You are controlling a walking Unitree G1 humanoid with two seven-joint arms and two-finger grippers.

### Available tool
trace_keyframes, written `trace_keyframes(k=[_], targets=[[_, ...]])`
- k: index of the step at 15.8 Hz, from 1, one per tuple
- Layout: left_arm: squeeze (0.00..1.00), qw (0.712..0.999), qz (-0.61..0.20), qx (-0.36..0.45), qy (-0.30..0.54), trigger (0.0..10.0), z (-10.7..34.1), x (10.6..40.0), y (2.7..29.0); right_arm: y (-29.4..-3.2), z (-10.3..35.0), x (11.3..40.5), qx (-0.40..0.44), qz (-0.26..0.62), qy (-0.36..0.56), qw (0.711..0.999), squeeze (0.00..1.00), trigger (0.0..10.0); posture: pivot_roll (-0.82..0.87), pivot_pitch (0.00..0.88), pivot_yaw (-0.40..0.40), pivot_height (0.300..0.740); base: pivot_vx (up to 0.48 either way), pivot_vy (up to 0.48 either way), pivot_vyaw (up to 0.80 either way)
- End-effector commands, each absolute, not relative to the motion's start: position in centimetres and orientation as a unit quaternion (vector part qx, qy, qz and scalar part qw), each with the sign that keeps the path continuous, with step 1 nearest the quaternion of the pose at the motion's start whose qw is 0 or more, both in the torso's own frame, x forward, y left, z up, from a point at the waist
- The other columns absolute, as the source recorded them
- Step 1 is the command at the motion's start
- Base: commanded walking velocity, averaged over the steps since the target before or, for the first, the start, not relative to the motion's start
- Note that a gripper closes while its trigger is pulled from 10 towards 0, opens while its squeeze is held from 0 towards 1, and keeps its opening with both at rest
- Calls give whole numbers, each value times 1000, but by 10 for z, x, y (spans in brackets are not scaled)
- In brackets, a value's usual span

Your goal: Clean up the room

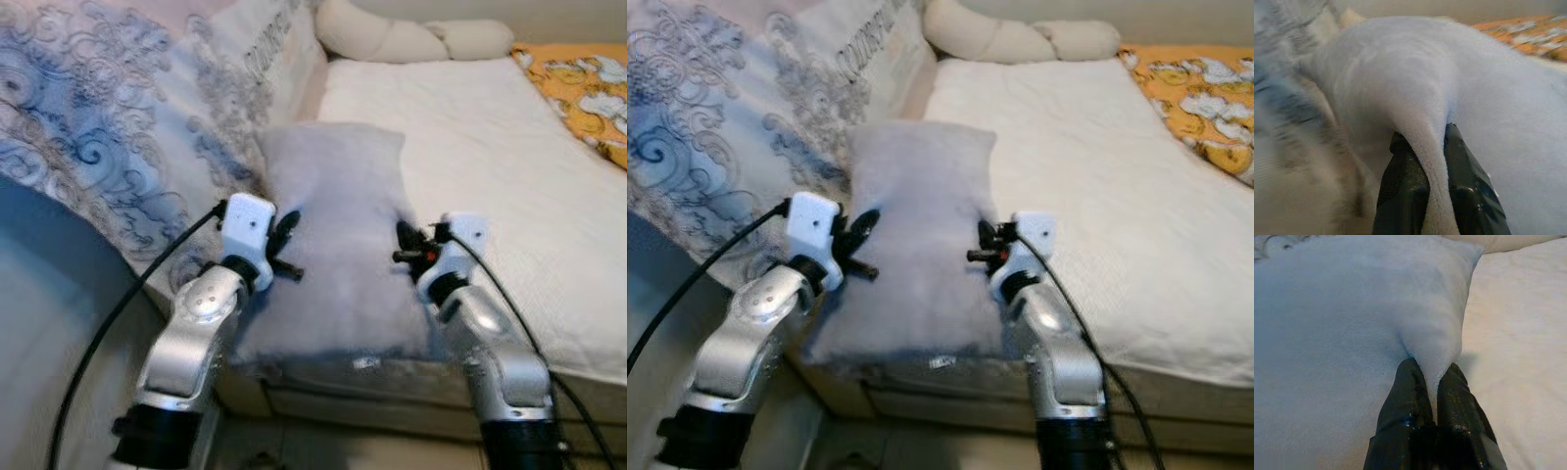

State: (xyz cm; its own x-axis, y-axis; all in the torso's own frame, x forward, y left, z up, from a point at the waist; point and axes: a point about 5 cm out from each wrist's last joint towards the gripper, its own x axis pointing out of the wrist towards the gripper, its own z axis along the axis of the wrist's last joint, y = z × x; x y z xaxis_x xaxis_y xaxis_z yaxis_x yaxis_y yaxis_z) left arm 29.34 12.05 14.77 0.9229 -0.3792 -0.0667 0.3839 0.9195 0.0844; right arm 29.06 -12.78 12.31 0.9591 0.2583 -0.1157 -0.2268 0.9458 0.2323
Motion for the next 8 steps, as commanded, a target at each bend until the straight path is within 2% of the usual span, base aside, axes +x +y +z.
trace_keyframes(k=[1, 8], targets=[[0, 982, -184, 49, 0, 10000, 158, 295, 124, -143, 131, 292, 99, 93, 56, 989, 0, 10000, 48, 0, 54, 740, 390, 0, 0], [0, 975, -215, 53, 0, 10000, 157, 296, 111, -149, 129, 290, 100, 85, 58, 990, 0, 10000, 38, 0, 57, 740, 389, 0, 0]])
